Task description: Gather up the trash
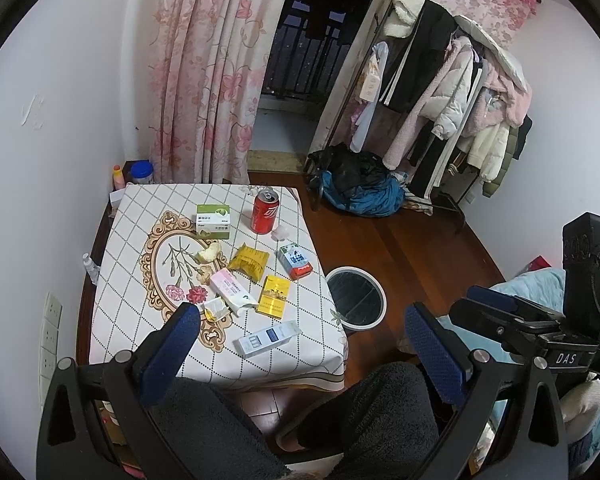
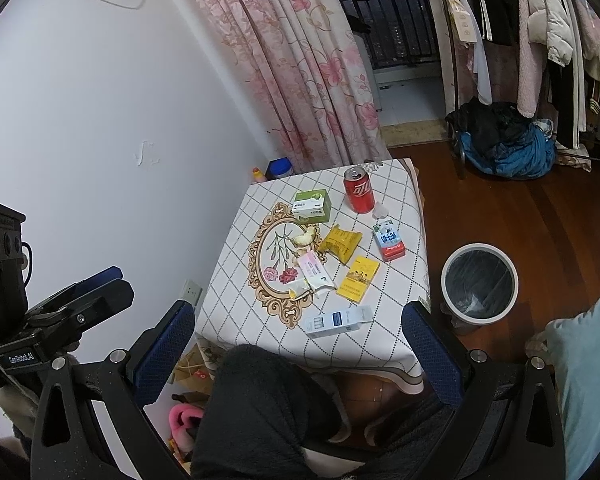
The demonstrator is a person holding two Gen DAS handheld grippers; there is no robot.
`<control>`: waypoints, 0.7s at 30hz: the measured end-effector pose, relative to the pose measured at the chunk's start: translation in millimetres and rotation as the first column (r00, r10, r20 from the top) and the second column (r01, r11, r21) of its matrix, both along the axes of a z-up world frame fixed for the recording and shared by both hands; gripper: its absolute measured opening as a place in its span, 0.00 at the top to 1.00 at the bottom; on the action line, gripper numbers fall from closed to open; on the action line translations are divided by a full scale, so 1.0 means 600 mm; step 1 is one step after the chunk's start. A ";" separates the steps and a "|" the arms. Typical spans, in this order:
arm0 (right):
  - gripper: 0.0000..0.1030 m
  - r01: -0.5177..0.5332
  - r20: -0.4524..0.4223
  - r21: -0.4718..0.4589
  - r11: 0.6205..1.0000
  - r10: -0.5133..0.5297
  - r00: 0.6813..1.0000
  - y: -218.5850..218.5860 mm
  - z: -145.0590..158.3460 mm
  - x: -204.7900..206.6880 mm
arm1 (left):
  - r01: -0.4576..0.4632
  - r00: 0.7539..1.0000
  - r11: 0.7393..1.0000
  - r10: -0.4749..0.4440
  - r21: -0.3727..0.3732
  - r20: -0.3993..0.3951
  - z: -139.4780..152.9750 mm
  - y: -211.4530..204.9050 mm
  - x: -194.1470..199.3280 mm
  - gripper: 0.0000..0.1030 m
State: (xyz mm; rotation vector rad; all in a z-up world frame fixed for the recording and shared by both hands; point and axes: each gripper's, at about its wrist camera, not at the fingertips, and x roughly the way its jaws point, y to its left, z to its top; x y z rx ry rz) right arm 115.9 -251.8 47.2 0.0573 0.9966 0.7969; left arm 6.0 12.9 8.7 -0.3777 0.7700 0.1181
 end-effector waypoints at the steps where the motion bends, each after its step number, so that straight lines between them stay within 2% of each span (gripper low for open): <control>1: 0.00 -0.001 0.001 -0.001 1.000 0.001 1.000 0.000 0.001 0.000 | 0.000 1.000 1.000 0.000 0.000 0.000 0.000 0.000 0.000 0.00; 16: 0.00 0.002 0.002 0.002 1.000 -0.002 1.000 0.001 0.003 0.000 | -0.008 1.000 1.000 0.008 0.006 0.001 -0.001 0.003 -0.002 0.00; 18: 0.00 0.022 -0.003 0.011 1.000 -0.022 1.000 0.005 0.004 0.007 | -0.023 1.000 1.000 0.023 0.016 -0.001 -0.006 0.006 -0.001 0.00; 21: 0.00 0.054 -0.019 0.008 0.999 -0.054 0.998 0.015 -0.005 0.028 | -0.091 0.996 0.994 0.092 0.064 -0.013 -0.023 0.019 0.012 0.00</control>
